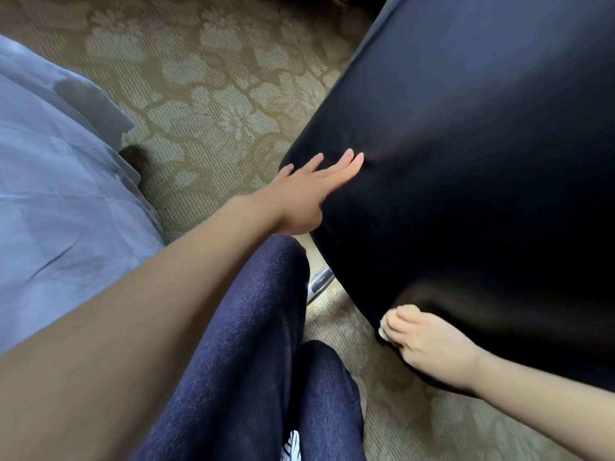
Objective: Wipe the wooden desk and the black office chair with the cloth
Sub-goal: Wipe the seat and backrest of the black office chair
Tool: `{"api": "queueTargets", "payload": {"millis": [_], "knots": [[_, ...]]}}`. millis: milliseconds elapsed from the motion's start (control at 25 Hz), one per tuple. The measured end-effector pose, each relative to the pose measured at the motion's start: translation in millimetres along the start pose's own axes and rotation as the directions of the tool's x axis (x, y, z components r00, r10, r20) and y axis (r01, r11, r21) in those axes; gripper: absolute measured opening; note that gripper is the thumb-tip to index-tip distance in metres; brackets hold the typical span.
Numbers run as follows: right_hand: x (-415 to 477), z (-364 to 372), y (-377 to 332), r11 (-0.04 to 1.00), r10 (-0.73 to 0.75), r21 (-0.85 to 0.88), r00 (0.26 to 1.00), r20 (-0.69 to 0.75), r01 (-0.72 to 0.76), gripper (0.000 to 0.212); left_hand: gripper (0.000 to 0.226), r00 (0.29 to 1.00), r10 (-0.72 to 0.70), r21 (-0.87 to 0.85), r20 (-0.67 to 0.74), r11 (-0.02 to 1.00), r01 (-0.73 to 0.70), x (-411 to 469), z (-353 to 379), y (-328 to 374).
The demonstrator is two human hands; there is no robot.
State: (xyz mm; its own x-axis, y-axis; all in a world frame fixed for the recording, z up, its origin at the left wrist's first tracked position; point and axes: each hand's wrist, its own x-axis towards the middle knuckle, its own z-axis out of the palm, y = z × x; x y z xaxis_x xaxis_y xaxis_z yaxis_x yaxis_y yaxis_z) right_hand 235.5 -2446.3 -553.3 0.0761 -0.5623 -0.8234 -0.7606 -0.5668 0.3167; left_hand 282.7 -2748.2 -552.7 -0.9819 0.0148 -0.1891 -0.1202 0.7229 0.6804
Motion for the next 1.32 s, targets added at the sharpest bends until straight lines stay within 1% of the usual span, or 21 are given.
{"api": "queueTargets", "payload": {"millis": [80, 160, 240, 360, 440, 480, 520, 560, 600, 640, 680, 720, 760, 800, 880, 920, 1000, 1080, 1160, 1280, 1320], "knots": [[23, -17, 26, 0.998, 0.061, 0.013, 0.995, -0.081, -0.060, 0.034, 0.099, 1.000, 0.023, -0.001, 0.021, 1.000, -0.023, 0, -7, -5], [43, -35, 53, 0.986, 0.164, 0.005, 0.971, -0.176, -0.166, 0.029, 0.096, 0.999, 0.035, 0.008, -0.006, 0.999, -0.035, -2, -13, -11], [61, -54, 78, 0.969, 0.238, -0.007, 0.946, -0.223, -0.245, 0.025, 0.087, 0.996, -0.009, 0.038, -0.085, 0.999, 0.012, -7, -18, -23], [85, -82, 121, 0.939, 0.315, -0.049, 0.906, -0.282, -0.341, 0.033, 0.078, 0.985, -0.086, 0.071, -0.148, 0.993, 0.097, -19, -15, -42], [103, -102, 153, 0.909, 0.387, -0.027, 0.867, -0.315, -0.416, 0.036, 0.076, 0.976, -0.134, 0.051, -0.174, 0.988, 0.145, -27, -8, -53], [114, -114, 170, 0.887, 0.433, 0.000, 0.833, -0.345, -0.461, 0.034, 0.075, 0.968, -0.164, 0.027, -0.193, 0.985, 0.172, -30, -7, -58], [122, -126, 183, 0.858, 0.487, 0.017, 0.804, -0.341, -0.513, 0.032, 0.074, 0.959, -0.193, 0.001, -0.209, 0.980, 0.198, -32, -6, -62], [133, -132, 194, 0.827, 0.532, 0.016, 0.773, -0.347, -0.562, 0.031, 0.074, 0.950, -0.220, -0.023, -0.221, 0.975, 0.220, -34, -5, -66], [148, -128, 203, 0.814, 0.529, -0.018, 0.753, -0.390, -0.581, 0.031, 0.073, 0.942, -0.241, -0.042, -0.232, 0.970, 0.238, -35, -5, -69], [162, -123, 208, 0.818, 0.504, -0.073, 0.771, -0.388, -0.571, 0.029, 0.072, 0.937, -0.255, -0.055, -0.239, 0.967, 0.249, -36, -5, -71], [171, -122, 207, 0.829, 0.490, -0.096, 0.799, -0.349, -0.551, 0.029, 0.072, 0.935, -0.259, -0.060, -0.241, 0.966, 0.252, -37, -4, -72], [180, -118, 202, 0.854, 0.464, -0.100, 0.835, -0.295, -0.510, 0.030, 0.071, 0.937, -0.255, -0.060, -0.240, 0.967, 0.247, -39, -4, -72], [187, -112, 194, 0.865, 0.448, -0.099, 0.845, -0.292, -0.493, 0.033, 0.071, 0.940, -0.246, -0.055, -0.236, 0.969, 0.240, -40, -4, -72], [188, -108, 183, 0.868, 0.432, -0.106, 0.844, -0.319, -0.484, 0.037, 0.070, 0.944, -0.237, -0.049, -0.230, 0.972, 0.232, -41, -4, -71], [184, -95, 165, 0.885, 0.411, -0.083, 0.851, -0.327, -0.459, 0.041, 0.070, 0.947, -0.233, -0.039, -0.220, 0.972, 0.230, -43, -6, -72], [183, -86, 159, 0.899, 0.362, -0.116, 0.865, -0.347, -0.422, 0.042, 0.069, 0.947, -0.234, -0.037, -0.219, 0.972, 0.232, -43, -7, -72], [175, -74, 145, 0.902, 0.296, -0.182, 0.869, -0.397, -0.391, 0.043, 0.070, 0.946, -0.234, -0.029, -0.224, 0.972, 0.234, -43, -11, -69], [161, -56, 120, 0.919, 0.231, -0.217, 0.895, -0.382, -0.330, 0.045, 0.072, 0.952, -0.203, -0.007, -0.229, 0.978, 0.207, -43, -12, -57], [140, -38, 89, 0.943, 0.204, -0.183, 0.914, -0.350, -0.280, 0.044, 0.074, 0.961, -0.148, 0.016, -0.233, 0.988, 0.156, -41, -10, -39], [96, -19, 47, 0.973, 0.174, -0.101, 0.952, -0.253, -0.205, 0.039, 0.079, 0.976, -0.061, 0.025, -0.210, 0.997, 0.068, -37, -3, -11], [80, -13, 36, 0.982, 0.170, -0.038, 0.959, -0.228, -0.183, 0.036, 0.081, 0.978, -0.038, 0.003, -0.203, 0.999, 0.040, -36, 1, -2]]}}
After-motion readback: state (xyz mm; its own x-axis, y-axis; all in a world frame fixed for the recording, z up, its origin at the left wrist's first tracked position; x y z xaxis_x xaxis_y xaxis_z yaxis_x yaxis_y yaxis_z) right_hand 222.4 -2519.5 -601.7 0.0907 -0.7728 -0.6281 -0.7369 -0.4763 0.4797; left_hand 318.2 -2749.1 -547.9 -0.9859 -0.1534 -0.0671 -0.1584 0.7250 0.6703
